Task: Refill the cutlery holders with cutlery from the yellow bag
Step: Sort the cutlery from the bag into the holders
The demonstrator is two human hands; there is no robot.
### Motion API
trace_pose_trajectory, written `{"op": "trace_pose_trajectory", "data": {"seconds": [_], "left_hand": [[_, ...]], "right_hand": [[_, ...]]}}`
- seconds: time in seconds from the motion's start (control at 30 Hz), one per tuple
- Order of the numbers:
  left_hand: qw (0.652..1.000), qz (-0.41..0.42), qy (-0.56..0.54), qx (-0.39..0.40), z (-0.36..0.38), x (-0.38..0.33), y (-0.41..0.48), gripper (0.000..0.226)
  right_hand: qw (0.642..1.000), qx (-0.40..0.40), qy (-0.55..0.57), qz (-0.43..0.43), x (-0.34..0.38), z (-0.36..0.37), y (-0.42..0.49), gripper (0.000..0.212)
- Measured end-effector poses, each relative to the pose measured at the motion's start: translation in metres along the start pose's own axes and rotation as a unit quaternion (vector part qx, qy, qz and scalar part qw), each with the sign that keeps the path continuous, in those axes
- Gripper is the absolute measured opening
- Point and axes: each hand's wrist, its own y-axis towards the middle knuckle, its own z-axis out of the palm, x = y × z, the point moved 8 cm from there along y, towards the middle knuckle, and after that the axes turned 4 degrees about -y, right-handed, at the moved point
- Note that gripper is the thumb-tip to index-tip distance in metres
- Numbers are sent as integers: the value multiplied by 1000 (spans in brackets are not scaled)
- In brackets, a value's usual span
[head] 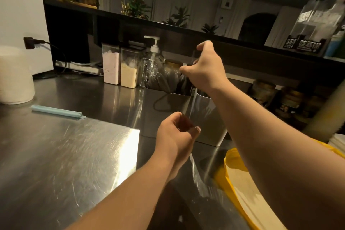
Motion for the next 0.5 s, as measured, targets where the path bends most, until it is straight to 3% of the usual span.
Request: {"op": "trace_pose_trajectory", "data": {"seconds": [0.1,0.23,0.37,0.5], "left_hand": [[1000,-4,-19,10,2,1,0,23],[998,-3,-44,35,2,1,-2,21],[999,3,-33,34,4,0,-3,19],[999,5,-42,35,5,-2,-3,20]], "right_hand": [[996,-39,-63,-57,4,-4,-1,72],[961,34,-240,-134,7,15,-7,41],[918,160,-343,-119,-7,41,-17,76],[917,140,-339,-158,0,47,-17,84]]}}
